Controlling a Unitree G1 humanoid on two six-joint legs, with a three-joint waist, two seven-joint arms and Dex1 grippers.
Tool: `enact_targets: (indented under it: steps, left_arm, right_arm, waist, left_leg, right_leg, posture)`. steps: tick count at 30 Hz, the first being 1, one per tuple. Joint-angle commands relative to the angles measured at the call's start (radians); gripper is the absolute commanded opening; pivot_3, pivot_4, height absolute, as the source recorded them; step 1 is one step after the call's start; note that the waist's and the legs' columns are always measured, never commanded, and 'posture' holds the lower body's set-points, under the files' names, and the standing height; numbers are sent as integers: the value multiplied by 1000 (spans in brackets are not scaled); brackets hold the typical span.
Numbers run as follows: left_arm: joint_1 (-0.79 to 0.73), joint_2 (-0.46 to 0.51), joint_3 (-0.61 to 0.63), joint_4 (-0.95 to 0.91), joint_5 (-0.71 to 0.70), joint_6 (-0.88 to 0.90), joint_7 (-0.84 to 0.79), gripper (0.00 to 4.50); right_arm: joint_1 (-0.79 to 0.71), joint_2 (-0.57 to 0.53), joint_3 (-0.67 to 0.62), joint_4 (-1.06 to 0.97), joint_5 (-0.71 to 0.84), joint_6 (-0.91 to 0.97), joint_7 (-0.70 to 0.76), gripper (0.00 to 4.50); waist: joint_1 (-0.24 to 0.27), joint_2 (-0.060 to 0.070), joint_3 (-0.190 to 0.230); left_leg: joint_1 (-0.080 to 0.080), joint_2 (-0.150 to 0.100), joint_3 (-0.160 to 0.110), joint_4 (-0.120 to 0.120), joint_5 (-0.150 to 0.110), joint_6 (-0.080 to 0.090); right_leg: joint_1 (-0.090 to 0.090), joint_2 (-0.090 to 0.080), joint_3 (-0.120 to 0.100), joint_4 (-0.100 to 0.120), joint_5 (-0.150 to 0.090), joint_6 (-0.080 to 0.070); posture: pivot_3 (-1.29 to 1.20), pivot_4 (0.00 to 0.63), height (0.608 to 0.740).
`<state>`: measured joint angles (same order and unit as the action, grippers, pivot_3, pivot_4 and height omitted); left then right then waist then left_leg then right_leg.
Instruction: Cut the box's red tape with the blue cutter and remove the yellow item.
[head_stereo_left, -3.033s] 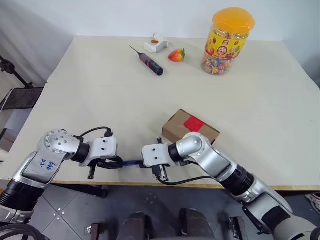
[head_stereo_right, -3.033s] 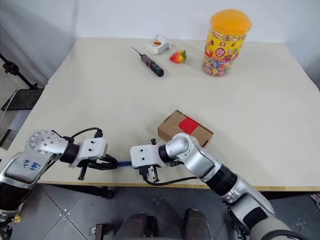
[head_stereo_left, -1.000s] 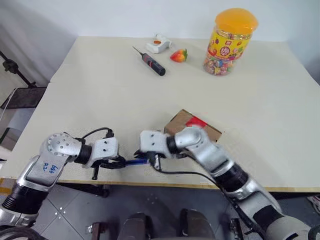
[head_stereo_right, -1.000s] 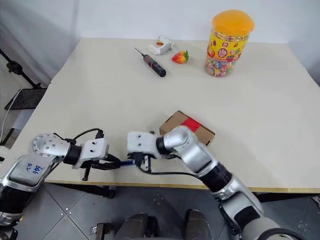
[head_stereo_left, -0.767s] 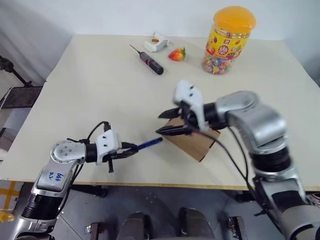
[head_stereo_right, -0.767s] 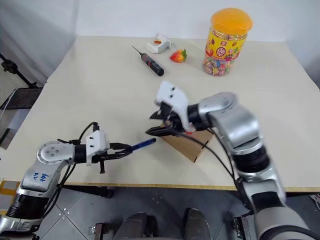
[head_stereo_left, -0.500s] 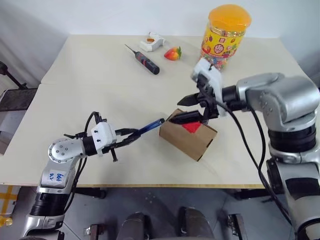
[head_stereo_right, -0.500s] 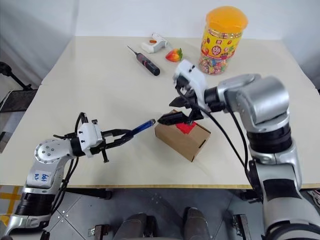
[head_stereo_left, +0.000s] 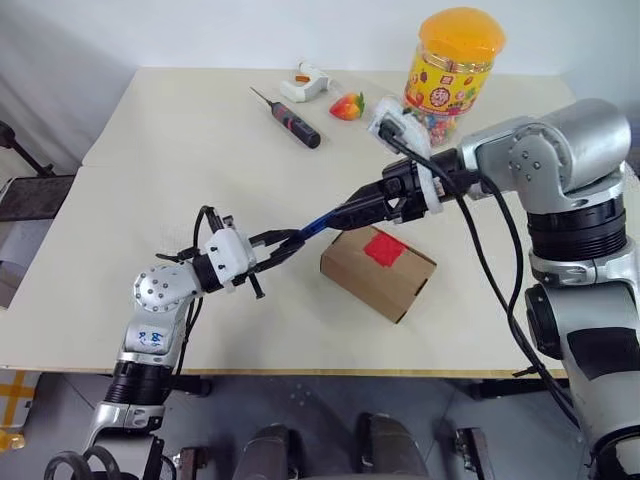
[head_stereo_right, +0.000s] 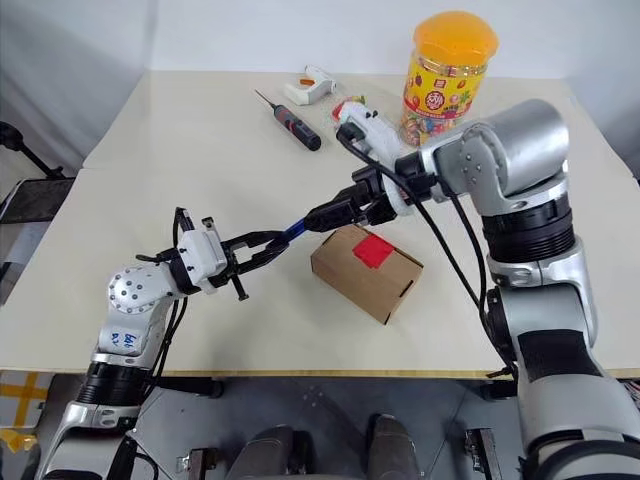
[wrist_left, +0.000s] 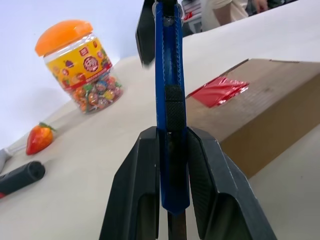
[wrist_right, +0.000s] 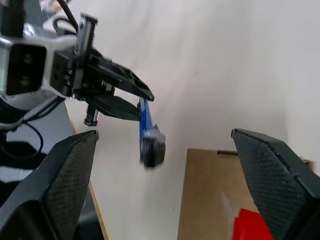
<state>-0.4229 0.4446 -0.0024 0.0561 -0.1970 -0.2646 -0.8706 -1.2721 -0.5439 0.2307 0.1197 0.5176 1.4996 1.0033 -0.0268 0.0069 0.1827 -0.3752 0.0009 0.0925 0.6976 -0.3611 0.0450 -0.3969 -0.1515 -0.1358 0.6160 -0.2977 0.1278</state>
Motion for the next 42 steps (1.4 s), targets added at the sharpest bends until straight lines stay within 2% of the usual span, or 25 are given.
enact_targets:
  steps: [1,2,5,12,16,19,22,28,33,38,42]
  left_arm:
    - [-20,-5,-3,-2,-21,-16,-2,704]
    - [-22,-6,-5,-2,-23,-11,-3,704]
    - [-25,-5,-7,-3,-27,-9,-4,704]
    - [-22,-6,-9,-7,-32,-11,-4,704]
    - [-18,-5,-9,-13,-33,-6,-2,704]
    - [-18,-3,-6,-20,-29,29,16,704]
    - [-22,14,3,-38,-26,149,52,1395]
    - [3,63,60,-89,-77,278,61,3228]
    - [137,198,134,-174,-160,414,-19,4475]
    - [210,241,161,-290,-245,537,-38,4500]
    - [188,230,148,-373,-312,630,-19,4500]
  right_arm:
    - [-42,-1,38,26,2,-46,10,4451]
    - [-49,3,50,42,0,-48,9,4451]
    - [-69,5,64,74,10,-47,17,3950]
    - [-85,6,73,94,20,-51,21,1412]
    - [-81,-4,84,81,32,-47,27,143]
    - [-67,-17,84,41,47,-44,33,156]
    - [-62,-34,66,11,54,-53,34,156]
    - [-64,-50,33,10,46,-75,4,156]
    - [-69,-95,0,33,28,-114,-19,156]
    - [-58,-123,-46,32,26,-132,-50,156]
    - [-49,-131,-87,22,27,-138,-82,156]
  waist:
    - [0,0,0]
    - [0,0,0]
    - [0,0,0]
    - [0,0,0]
    - [0,0,0]
    - [0,0,0]
    - [1,0,0]
    - [0,0,0]
    - [-4,0,1]
    - [6,-1,2]
    - [8,-1,2]
  left_leg:
    - [0,0,0,0,0,0]
    - [0,0,0,0,0,0]
    - [0,0,0,0,0,0]
    - [-1,0,0,0,0,0]
    - [-1,0,0,0,0,0]
    - [-1,1,0,0,0,0]
    - [-2,1,0,0,0,0]
    - [-2,1,0,0,0,0]
    - [-1,2,1,-2,0,-1]
    - [-2,1,0,-1,0,-1]
    - [-2,1,0,-1,0,-1]
  right_leg:
    - [0,0,0,0,0,0]
    - [0,0,0,0,0,0]
    - [0,0,0,-1,0,0]
    - [0,0,-1,-2,0,0]
    - [0,1,-1,-3,0,0]
    - [0,1,-1,-3,0,0]
    - [0,1,-1,-4,0,0]
    - [0,1,-1,-4,0,0]
    - [-1,2,0,-4,0,0]
    - [0,1,0,-5,0,0]
    - [0,1,1,-5,0,0]
  posture:
    - [0,150,740]
    - [0,150,740]
    - [0,150,740]
    - [0,150,740]
    - [0,150,740]
    - [0,150,740]
    - [0,150,740]
    - [0,150,740]
    - [0,150,740]
    - [0,150,740]
    - [0,150,740]
